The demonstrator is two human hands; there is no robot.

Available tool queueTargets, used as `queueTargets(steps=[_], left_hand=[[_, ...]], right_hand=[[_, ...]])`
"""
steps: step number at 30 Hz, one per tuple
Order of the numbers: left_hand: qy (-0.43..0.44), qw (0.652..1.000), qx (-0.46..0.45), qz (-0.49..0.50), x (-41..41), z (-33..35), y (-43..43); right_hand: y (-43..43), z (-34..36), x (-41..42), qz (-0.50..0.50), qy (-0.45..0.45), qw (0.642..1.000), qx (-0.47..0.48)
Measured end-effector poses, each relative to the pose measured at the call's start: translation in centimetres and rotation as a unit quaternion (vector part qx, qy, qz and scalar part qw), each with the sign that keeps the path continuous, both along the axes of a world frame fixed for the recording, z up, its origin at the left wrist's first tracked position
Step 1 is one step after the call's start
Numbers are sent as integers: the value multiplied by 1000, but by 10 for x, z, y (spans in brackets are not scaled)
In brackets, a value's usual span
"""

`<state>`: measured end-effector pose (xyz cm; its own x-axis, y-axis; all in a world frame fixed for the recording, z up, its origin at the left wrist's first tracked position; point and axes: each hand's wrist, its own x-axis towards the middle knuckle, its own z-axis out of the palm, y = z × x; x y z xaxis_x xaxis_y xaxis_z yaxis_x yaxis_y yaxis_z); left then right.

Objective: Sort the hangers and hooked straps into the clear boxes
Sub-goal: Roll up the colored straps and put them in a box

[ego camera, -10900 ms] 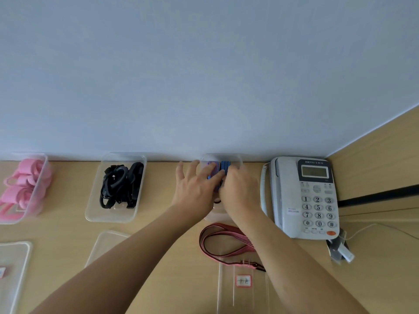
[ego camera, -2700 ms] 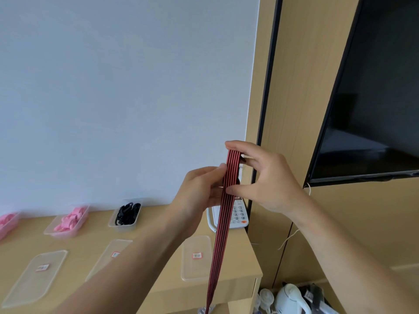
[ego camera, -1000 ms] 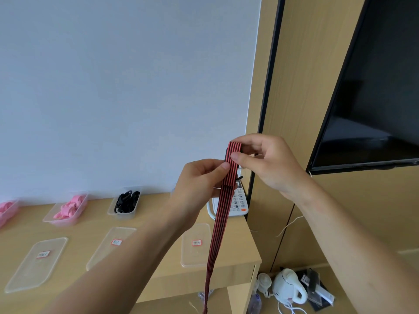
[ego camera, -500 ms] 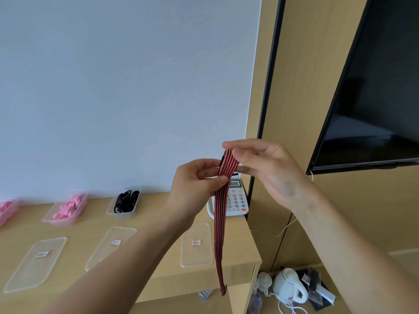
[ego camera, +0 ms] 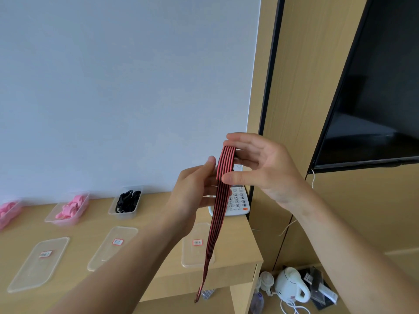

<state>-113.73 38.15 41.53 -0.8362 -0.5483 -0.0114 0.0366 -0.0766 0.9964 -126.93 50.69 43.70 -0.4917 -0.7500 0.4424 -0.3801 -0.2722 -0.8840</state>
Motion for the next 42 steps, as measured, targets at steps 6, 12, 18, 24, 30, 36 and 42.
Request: queueTargets(steps=[6, 12, 18, 24, 30, 36, 42], left_hand=[[25, 999, -11, -27, 6, 6, 1], [41, 999, -15, -28, 7, 1, 2], [65, 997, -4, -45, 6, -5, 2], [91, 994, -20, -47, 6, -9, -4], [69, 998, -3, 1, 5, -9, -7], [61, 997, -18, 37, 5, -6, -8], [23, 999, -19, 23, 10, -4, -6]], right_hand=[[-2, -9, 1, -9, 88, 996, 19], [0, -3, 2, -13, 83, 995, 58], [-3, 6, 0, -92, 65, 991, 66], [-2, 12, 7, -102, 91, 991, 11], [1, 13, 10, -21, -43, 998, -48], [4, 15, 10, 34, -41, 996, 69], [6, 17, 10, 5, 0, 999, 32]])
